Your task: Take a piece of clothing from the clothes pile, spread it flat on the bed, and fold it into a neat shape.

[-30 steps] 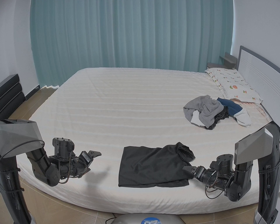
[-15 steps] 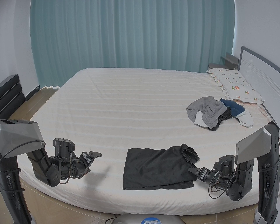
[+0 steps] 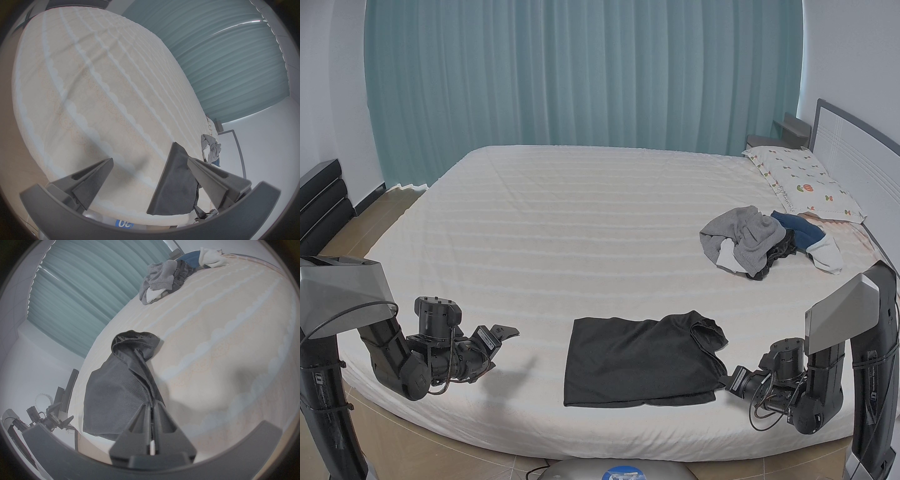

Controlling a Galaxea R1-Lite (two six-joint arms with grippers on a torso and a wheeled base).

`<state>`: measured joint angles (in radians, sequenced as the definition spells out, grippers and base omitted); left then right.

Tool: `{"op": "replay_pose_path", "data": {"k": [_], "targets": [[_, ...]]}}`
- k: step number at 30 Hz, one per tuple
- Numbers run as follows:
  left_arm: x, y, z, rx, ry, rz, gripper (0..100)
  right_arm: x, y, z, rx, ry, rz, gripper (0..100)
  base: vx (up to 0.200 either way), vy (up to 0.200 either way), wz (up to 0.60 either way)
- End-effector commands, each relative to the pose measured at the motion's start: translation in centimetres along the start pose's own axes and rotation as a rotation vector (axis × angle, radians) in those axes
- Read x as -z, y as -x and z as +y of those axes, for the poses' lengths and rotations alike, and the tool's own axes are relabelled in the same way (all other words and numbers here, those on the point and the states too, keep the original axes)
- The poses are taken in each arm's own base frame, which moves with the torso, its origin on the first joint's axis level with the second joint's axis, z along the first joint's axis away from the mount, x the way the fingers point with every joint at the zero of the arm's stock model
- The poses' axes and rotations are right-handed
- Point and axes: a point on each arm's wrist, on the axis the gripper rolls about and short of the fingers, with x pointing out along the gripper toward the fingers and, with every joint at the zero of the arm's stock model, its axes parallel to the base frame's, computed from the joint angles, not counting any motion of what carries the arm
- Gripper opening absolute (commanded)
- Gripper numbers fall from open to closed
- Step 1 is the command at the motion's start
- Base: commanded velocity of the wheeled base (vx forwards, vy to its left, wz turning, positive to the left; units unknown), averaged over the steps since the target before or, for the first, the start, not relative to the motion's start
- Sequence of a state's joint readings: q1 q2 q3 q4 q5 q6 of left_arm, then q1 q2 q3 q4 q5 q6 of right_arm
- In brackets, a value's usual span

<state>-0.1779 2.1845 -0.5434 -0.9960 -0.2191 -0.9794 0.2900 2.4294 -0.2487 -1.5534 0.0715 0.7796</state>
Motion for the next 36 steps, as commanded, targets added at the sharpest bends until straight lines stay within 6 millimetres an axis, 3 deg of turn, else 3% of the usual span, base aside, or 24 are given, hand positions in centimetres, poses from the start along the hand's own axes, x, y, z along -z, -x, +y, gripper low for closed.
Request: {"op": "replay_pose_path", "data": {"k": [1,9,10,16,20,26,32,36], "targets": [[0.0,0.0,0.0,-0.002,0.001,0.001,100,-0.2,1.5,0.2,-0.002,0.006,-0.007,0,0.0,0.0,0.0],[0.0,0.0,0.0,0.0,0.003,-0.001,100,0.2,1.6,-0.2,0.017,0.024,0.013,0,0.0,0.0,0.0],[0.0,0.0,0.0,0.0,0.002,0.001,100,0.4,1.6,-0.3,0.022,0.032,0.028,100,0.0,0.0,0.0],[0.0,0.0,0.0,0.0,0.004,0.001,100,0.0,1.8,-0.1,0.01,0.053,0.007,100,0.0,0.0,0.0],[0.0,0.0,0.0,0.001,0.004,0.0,100,-2.9,2.3,1.7,-0.077,0.043,-0.116,100,0.0,0.0,0.0],[0.0,0.0,0.0,0.001,0.004,0.0,100,-4.5,0.0,4.0,-0.138,0.062,-0.16,100,0.0,0.0,0.0],[0.0,0.0,0.0,-0.001,0.004,-0.001,100,-4.2,-2.8,6.4,-0.148,0.088,-0.091,100,0.0,0.0,0.0],[0.0,0.0,0.0,-0.001,0.004,-0.001,100,-3.8,-4.8,6.8,-0.128,0.075,-0.064,100,0.0,0.0,0.0]]}}
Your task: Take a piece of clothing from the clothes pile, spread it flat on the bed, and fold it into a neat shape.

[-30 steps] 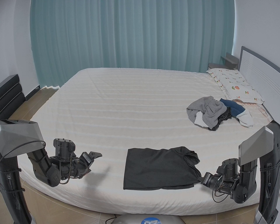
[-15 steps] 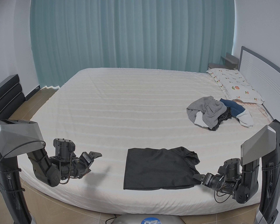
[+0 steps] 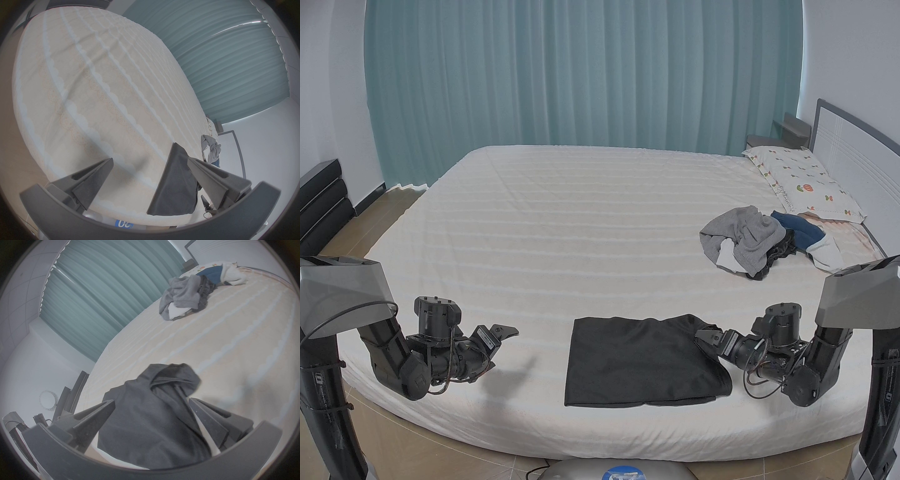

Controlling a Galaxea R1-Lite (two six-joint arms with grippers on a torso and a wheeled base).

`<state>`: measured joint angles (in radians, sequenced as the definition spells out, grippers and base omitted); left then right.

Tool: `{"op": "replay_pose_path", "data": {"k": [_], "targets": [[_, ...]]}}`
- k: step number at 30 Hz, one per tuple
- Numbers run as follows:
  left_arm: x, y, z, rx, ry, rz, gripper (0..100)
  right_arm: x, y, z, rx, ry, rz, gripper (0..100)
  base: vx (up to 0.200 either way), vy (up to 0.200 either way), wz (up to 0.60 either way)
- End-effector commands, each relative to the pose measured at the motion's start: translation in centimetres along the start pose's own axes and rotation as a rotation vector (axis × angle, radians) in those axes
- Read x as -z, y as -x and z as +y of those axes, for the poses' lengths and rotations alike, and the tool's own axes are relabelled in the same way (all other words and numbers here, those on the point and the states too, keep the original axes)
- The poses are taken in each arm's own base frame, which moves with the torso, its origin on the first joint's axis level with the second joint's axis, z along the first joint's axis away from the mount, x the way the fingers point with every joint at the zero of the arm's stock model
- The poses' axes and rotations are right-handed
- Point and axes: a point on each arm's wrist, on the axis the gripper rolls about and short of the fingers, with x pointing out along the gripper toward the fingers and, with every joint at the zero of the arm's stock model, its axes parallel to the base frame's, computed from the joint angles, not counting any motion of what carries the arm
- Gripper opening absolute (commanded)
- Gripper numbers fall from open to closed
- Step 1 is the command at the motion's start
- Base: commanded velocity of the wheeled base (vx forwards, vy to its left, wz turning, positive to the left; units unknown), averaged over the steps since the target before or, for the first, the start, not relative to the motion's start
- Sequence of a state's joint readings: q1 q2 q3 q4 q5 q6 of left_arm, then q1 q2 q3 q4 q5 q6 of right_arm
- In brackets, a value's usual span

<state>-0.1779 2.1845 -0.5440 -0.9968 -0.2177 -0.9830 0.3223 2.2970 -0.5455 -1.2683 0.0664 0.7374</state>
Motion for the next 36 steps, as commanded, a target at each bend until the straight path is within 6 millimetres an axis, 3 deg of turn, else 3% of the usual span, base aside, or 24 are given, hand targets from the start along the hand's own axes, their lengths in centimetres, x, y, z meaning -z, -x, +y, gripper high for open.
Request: {"op": "replay_pose_path", "data": {"k": [1,13,14,29,36], "targets": [[0.0,0.0,0.1,-0.002,0.002,0.0,100,0.7,-3.1,1.2,-0.003,0.005,0.019,100,0.0,0.0,0.0],[0.0,0.0,0.1,-0.002,-0.001,0.001,100,-1.3,-6.5,0.6,0.075,-0.016,0.003,100,0.0,0.0,0.0],[0.0,0.0,0.1,-0.002,-0.001,0.001,100,-1.5,-6.6,0.5,0.08,-0.018,-0.005,0,0.0,0.0,0.0],[0.0,0.0,0.1,-0.002,0.001,0.001,100,-5.0,-6.6,-2.5,0.149,-0.075,-0.111,0,0.0,0.0,0.0],[0.0,0.0,0.1,-0.003,0.0,-0.001,100,-5.3,-6.7,-3.3,0.143,-0.149,-0.104,0,0.0,0.0,0.0]]}}
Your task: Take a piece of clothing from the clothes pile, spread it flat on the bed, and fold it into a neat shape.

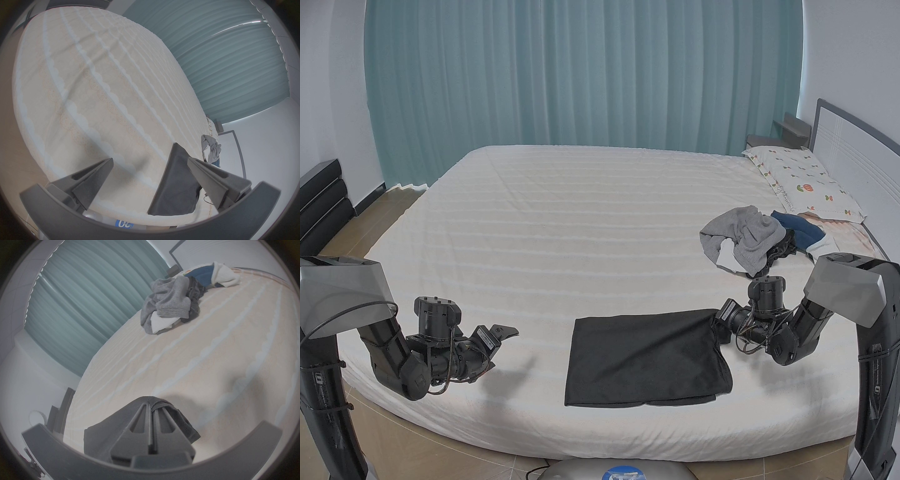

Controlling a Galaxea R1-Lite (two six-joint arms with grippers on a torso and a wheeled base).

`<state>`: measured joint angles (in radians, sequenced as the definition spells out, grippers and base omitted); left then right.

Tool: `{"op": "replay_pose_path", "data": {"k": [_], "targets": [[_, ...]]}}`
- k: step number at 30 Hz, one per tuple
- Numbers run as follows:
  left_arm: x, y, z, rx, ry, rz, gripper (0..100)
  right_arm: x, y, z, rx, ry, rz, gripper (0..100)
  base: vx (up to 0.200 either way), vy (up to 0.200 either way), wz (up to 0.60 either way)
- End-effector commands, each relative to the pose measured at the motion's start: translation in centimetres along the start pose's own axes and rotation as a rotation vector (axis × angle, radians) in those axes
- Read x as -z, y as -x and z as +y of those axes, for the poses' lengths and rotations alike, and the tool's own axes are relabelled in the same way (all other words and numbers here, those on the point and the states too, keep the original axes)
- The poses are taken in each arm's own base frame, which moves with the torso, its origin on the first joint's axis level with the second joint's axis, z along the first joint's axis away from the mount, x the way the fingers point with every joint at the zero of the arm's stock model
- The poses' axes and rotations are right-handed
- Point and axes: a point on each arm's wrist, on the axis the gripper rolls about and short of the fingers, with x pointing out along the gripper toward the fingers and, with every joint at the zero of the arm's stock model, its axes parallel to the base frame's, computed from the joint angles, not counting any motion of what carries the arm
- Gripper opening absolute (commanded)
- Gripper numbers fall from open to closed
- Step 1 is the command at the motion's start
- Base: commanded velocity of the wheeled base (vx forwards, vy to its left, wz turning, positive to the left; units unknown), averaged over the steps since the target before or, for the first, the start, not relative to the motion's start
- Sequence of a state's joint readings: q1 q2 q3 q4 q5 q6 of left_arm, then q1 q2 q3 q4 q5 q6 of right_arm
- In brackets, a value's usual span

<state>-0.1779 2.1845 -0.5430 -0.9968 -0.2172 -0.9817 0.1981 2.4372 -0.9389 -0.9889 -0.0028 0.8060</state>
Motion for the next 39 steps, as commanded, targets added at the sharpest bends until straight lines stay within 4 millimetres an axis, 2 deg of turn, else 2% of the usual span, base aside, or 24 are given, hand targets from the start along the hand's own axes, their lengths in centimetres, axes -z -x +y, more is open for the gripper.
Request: {"op": "replay_pose_path", "data": {"k": [1,4,5,10,14,19,21,22,23,27,31,32,39], "targets": [[0.0,0.0,0.0,-0.001,0.0,0.001,100,0.0,-0.3,-0.3,-0.012,-0.027,0.021,0,0.0,0.0,0.0],[0.0,0.0,0.1,-0.001,0.001,0.0,100,0.3,-0.3,-0.4,-0.027,-0.027,0.053,0,0.0,0.0,0.0],[0.0,0.0,0.1,-0.001,0.001,0.0,100,0.4,-0.2,-0.5,-0.034,-0.028,0.061,100,0.0,0.0,0.0],[0.0,0.0,0.0,-0.001,0.0,0.0,100,-0.3,0.4,-1.1,-0.025,-0.036,0.048,100,0.0,0.0,0.0],[0.0,0.0,0.0,0.001,0.0,0.0,100,-0.6,2.8,-2.1,-0.026,-0.041,0.07,100,0.0,0.0,0.0],[-0.1,-0.1,-0.1,0.002,0.0,-0.001,100,2.0,7.2,-4.1,-0.043,0.031,0.176,100,0.0,0.0,0.0],[-0.1,-0.1,-0.1,0.002,0.0,-0.001,100,2.5,7.9,-4.5,-0.046,0.042,0.19,100,0.0,0.0,0.0],[-0.1,-0.1,-0.1,0.002,0.0,-0.001,100,3.7,9.3,-5.4,-0.064,0.056,0.223,100,0.0,0.0,0.0],[-0.1,-0.1,-0.1,0.002,0.0,-0.001,100,4.1,9.8,-5.6,-0.076,0.06,0.236,100,0.0,0.0,0.0],[0.0,-0.1,0.0,0.001,0.0,0.0,100,6.1,10.7,-6.5,-0.099,0.073,0.275,100,0.0,0.0,0.0],[-0.1,-0.1,0.0,0.0,0.002,-0.001,100,6.6,10.6,-6.7,-0.1,0.077,0.285,100,0.0,0.0,0.0],[-0.1,-0.1,0.0,0.0,0.002,-0.001,100,6.6,10.6,-6.8,-0.097,0.078,0.286,0,0.0,0.0,0.0],[-0.1,0.0,-0.1,0.003,0.001,-0.001,100,7.0,10.6,-6.8,-0.099,0.122,0.297,0,0.0,0.0,0.0]]}}
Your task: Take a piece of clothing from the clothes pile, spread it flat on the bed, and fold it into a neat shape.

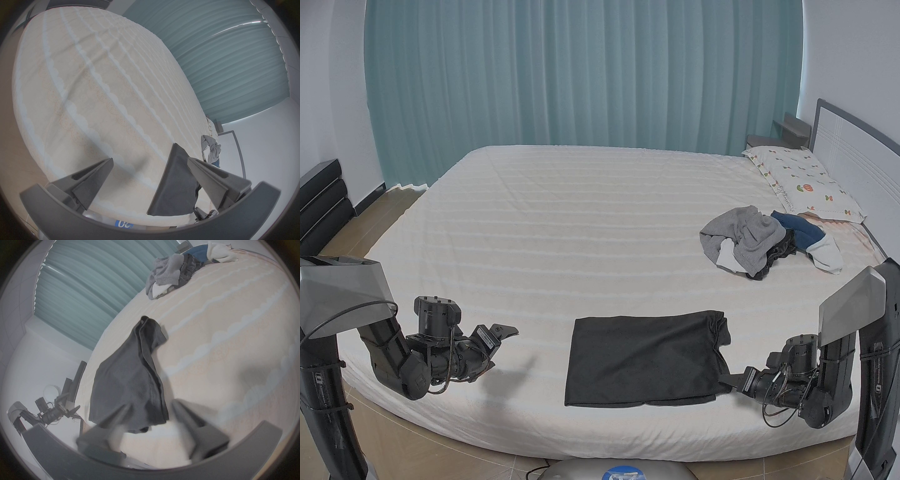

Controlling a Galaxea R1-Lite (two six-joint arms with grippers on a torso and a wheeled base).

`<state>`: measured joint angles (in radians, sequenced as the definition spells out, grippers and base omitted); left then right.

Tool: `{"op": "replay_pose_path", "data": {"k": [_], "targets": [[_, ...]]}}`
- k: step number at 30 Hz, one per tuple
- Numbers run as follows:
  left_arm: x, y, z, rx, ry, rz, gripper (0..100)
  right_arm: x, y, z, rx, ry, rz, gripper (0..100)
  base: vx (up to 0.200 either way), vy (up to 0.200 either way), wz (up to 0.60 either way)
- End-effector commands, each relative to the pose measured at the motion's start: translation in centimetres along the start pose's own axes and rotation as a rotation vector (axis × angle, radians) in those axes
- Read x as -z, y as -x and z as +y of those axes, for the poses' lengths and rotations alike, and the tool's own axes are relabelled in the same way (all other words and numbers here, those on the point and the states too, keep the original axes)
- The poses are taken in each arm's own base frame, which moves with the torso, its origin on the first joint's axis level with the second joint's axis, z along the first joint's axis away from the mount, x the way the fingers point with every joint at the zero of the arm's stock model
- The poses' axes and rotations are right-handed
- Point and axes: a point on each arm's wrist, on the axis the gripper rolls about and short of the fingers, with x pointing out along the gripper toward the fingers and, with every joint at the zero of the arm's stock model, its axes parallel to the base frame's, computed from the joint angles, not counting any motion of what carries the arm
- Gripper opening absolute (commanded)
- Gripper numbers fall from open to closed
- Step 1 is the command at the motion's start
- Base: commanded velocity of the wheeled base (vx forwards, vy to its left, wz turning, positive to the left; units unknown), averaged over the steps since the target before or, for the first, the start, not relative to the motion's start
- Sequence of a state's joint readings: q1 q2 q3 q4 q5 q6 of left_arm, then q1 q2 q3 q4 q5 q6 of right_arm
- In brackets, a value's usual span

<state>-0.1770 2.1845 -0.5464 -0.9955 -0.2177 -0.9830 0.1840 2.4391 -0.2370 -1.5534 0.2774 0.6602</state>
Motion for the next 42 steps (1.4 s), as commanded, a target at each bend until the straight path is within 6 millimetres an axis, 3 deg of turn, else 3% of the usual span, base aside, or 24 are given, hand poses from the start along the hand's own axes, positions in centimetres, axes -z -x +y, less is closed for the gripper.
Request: {"op": "replay_pose_path", "data": {"k": [1,25,26,34,42], "targets": [[0.0,0.0,0.0,0.001,0.002,-0.001,100,0.4,-0.2,-0.2,0.007,0.002,0.016,0,0.0,0.0,0.0],[-0.1,0.1,-0.1,0.005,0.024,-0.003,100,1.0,1.9,-0.8,0.05,0.041,0.045,0,0.0,0.0,0.0],[-0.1,0.1,-0.1,0.005,0.024,-0.003,100,1.0,1.8,-0.8,0.05,0.065,0.047,100,0.0,0.0,0.0],[-0.1,0.1,-0.1,0.004,0.024,-0.003,100,-1.3,1.8,0.7,-0.018,0.103,-0.063,100,0.0,0.0,0.0],[-0.1,0.1,-0.1,0.004,0.024,-0.003,100,-5.7,-1.6,2.4,-0.083,0.137,-0.195,100,0.0,0.0,0.0]]}}
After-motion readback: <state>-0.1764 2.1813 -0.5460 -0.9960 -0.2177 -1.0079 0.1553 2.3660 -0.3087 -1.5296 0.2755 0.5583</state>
